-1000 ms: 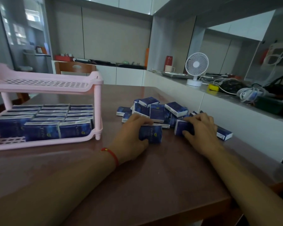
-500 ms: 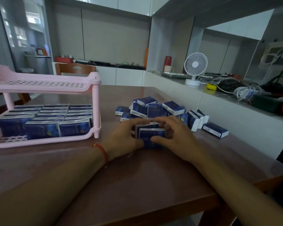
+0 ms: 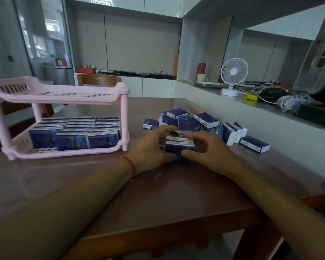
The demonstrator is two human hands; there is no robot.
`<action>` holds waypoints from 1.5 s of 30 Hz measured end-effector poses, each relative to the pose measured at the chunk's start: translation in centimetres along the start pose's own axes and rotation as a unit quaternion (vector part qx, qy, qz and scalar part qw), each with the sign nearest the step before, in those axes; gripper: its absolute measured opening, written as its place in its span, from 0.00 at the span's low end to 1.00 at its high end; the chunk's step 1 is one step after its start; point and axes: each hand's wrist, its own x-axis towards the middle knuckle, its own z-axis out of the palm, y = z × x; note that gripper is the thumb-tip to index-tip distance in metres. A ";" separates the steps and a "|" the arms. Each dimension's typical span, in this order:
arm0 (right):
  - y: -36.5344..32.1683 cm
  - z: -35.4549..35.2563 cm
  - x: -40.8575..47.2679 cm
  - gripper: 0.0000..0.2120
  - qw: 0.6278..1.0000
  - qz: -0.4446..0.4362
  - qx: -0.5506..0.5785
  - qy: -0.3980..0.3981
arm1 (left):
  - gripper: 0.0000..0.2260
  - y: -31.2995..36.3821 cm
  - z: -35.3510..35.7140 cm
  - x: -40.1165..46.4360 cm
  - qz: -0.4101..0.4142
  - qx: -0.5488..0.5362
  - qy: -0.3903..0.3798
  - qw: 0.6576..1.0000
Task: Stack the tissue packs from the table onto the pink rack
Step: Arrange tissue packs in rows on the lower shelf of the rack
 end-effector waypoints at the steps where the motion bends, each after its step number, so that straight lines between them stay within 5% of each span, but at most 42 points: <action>1: -0.3 -0.2 0.0 0.26 1.000 0.007 0.010 -0.013 | 0.33 0.4 -0.3 -0.3 -0.003 0.005 -0.004 1.000; 13: -13.3 5.5 2.0 0.21 0.987 -0.126 -0.016 -0.094 | 0.30 1.7 -10.9 -12.0 0.021 0.032 0.091 0.995; 16: -16.3 8.1 3.5 0.21 0.988 -0.133 0.015 -0.080 | 0.24 1.4 -15.0 -15.2 0.052 0.090 0.225 0.969; 20: -19.6 11.3 6.3 0.19 0.989 -0.127 0.031 -0.069 | 0.15 -0.8 -19.4 -17.9 -0.057 0.170 0.500 0.847; 25: -22.3 16.1 9.6 0.19 0.992 -0.089 0.082 -0.037 | 0.28 -3.8 -20.6 -18.5 -0.209 0.102 0.415 0.879; 30: -23.9 18.7 11.2 0.12 0.992 -0.099 0.075 -0.030 | 0.27 -4.2 -20.8 -18.5 -0.195 0.094 0.368 0.905; 45: -22.5 21.3 13.4 0.17 0.980 -0.147 -0.088 -0.104 | 0.24 -4.9 -21.0 -18.4 -0.192 0.105 0.348 0.912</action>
